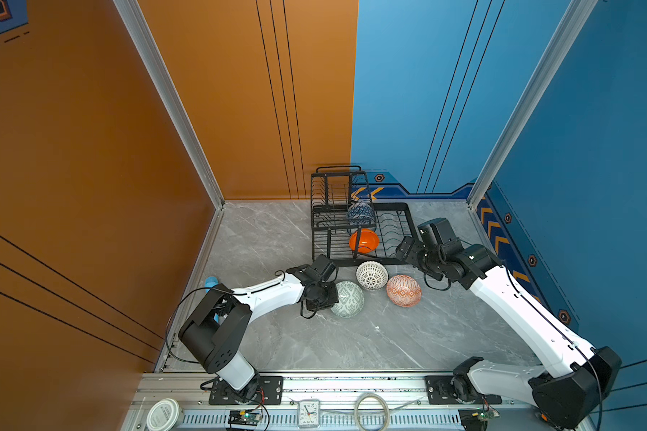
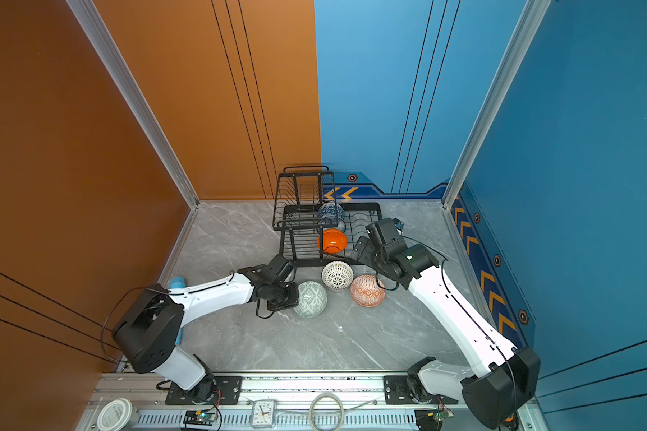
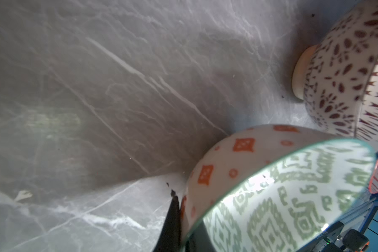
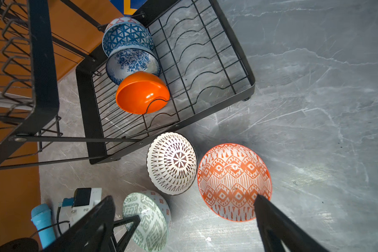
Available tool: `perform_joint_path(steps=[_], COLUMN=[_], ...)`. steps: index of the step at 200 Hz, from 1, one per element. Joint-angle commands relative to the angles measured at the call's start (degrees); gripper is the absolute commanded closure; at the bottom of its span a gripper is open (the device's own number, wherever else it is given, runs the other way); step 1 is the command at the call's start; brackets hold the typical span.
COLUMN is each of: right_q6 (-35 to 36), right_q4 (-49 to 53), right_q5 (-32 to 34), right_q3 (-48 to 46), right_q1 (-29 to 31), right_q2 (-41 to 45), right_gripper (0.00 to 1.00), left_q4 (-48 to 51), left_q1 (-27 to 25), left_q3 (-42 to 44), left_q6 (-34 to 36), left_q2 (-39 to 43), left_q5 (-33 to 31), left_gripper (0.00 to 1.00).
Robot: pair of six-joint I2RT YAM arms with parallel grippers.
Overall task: Load the bowls into the dish rack
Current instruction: 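Close the left gripper on the green-patterned bowl rim and lift it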
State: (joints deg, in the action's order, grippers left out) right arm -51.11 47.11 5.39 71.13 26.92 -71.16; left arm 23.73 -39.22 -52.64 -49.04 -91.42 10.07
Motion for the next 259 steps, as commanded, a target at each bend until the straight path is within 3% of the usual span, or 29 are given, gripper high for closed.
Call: perform_joint_path(steps=[1,54,132,195,259], right_q6=[-2.1,-3.2,-2.7,-2.2,-2.0], right_q4=[2.4,2.8,1.6,0.2,-0.5], right_q5=[-2.5,-4.0,-2.7,-0.4,-1.2], right_q3=[-1.3,0.1,1.5,2.5,4.5], right_q1=[-1.4,-2.5,-1.9,-0.2,0.0], right_q2=[0.3,-1.8,-3.2,-2.2,-1.7], right_gripper=[0.0,0.0,0.0,0.0,0.0], left_q4=[1.4,1.5,2.9,4.6,4.8], left_q1=[-1.0,-1.6,2.1,6.1,8.0], left_q3=[-1.3,1.2,4.3,5.6,7.9], left_q6=[0.5,-0.6,1.7,0.2,-3.4], left_q2=[0.3,3.5,11.4,20.0,34.2], left_q5=[-2.2,-4.3,-4.8,-6.0,-10.7], left_gripper=[1.0,1.0,1.0,1.0,1.0])
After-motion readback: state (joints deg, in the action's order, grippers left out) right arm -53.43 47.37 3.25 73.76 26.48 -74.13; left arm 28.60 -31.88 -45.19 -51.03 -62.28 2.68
